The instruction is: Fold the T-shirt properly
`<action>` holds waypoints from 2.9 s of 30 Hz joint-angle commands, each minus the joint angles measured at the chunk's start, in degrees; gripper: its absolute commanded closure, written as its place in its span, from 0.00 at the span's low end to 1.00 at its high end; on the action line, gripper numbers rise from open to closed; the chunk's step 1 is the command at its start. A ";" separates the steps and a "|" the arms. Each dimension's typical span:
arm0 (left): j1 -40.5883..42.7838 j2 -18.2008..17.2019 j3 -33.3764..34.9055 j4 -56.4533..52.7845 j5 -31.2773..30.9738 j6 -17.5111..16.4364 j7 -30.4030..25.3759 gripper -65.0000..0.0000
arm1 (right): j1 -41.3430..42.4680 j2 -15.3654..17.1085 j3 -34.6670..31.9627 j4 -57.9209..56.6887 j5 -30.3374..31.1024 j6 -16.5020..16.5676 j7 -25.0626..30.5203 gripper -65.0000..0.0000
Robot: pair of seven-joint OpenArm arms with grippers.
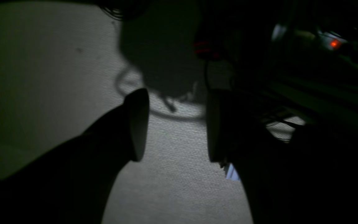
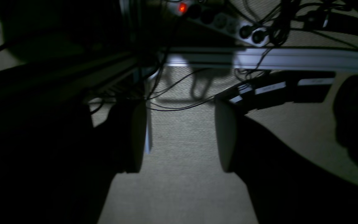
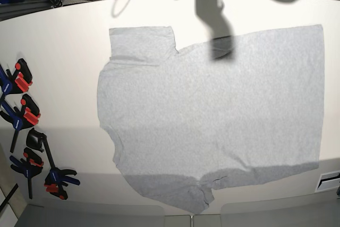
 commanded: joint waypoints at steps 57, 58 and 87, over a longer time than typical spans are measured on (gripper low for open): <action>41.90 -9.79 -0.02 57.77 10.10 26.42 -19.39 0.57 | -55.34 9.68 5.25 59.65 10.64 13.29 22.60 0.50; 42.21 -9.79 -0.02 58.42 10.10 26.42 -19.30 0.57 | -55.34 9.66 6.05 60.22 10.64 15.17 22.29 0.50; 42.42 -13.90 0.00 104.21 39.82 24.35 54.18 0.57 | -57.96 13.27 22.75 92.41 14.36 27.12 -11.30 0.50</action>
